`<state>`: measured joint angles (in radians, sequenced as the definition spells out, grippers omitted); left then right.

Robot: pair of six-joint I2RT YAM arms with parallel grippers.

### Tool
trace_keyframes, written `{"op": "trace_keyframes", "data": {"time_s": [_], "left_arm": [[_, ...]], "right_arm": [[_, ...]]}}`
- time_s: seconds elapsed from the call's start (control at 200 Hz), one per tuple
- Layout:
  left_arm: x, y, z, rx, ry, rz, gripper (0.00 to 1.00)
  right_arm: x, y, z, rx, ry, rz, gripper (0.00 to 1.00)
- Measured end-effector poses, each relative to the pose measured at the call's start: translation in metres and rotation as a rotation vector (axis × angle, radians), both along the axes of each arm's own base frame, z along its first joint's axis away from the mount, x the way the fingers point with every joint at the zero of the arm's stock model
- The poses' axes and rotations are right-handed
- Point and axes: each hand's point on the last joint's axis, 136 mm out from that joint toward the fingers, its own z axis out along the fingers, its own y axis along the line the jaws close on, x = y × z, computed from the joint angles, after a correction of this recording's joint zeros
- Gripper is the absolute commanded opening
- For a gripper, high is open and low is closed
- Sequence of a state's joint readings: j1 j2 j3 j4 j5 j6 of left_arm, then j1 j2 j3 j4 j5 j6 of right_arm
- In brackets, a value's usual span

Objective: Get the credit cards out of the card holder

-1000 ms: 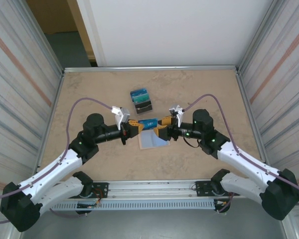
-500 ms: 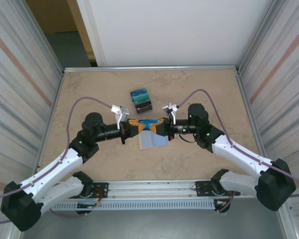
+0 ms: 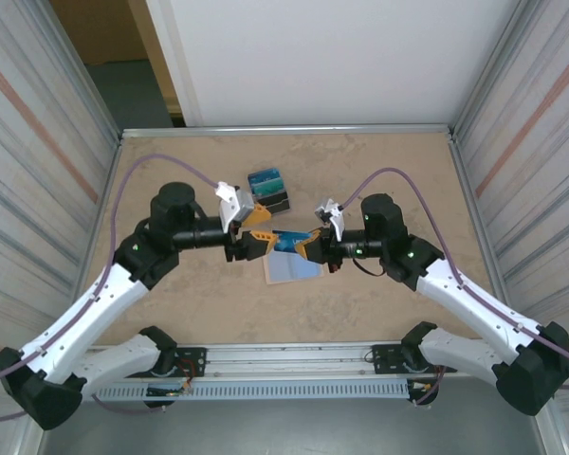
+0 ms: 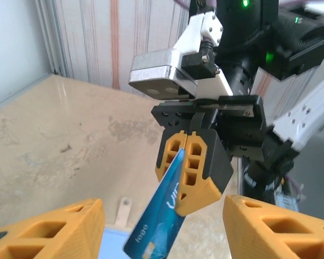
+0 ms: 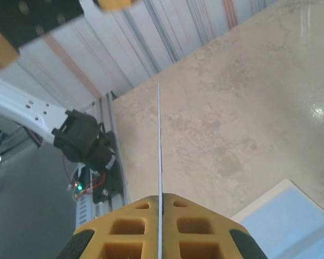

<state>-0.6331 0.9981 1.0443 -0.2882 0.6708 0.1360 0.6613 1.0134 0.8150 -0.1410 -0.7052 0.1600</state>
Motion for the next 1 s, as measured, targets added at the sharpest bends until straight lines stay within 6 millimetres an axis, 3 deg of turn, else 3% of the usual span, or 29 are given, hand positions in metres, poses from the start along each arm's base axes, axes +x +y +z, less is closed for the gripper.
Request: {"op": "trace_keyframes", "data": {"time_s": [0.095, 0.291, 0.366, 0.757, 0.817, 0.937, 0.997], "left_arm": [[0.003, -0.007, -0.001, 0.078, -0.008, -0.040, 0.60], [0.000, -0.023, -0.025, 0.221, 0.027, -0.150, 0.56], [-0.002, -0.028, -0.033, 0.267, 0.038, -0.190, 0.51], [-0.012, -0.040, -0.066, 0.382, 0.105, -0.326, 0.41], [-0.013, -0.040, -0.070, 0.390, 0.120, -0.338, 0.32], [-0.016, -0.042, -0.075, 0.395, 0.146, -0.365, 0.00], [-0.018, -0.041, -0.076, 0.400, 0.154, -0.369, 0.00]], "right_arm": [[-0.005, -0.002, -0.004, -0.029, 0.008, 0.018, 0.00], [-0.016, -0.002, -0.005, -0.058, 0.018, 0.064, 0.00], [-0.018, -0.002, -0.005, -0.063, 0.015, 0.075, 0.00], [-0.025, 0.000, -0.011, -0.087, 0.034, 0.112, 0.00], [-0.025, 0.000, -0.013, -0.091, 0.037, 0.114, 0.00], [-0.021, 0.001, -0.015, -0.103, 0.041, 0.106, 0.00], [-0.020, 0.001, -0.017, -0.110, 0.044, 0.104, 0.00]]}}
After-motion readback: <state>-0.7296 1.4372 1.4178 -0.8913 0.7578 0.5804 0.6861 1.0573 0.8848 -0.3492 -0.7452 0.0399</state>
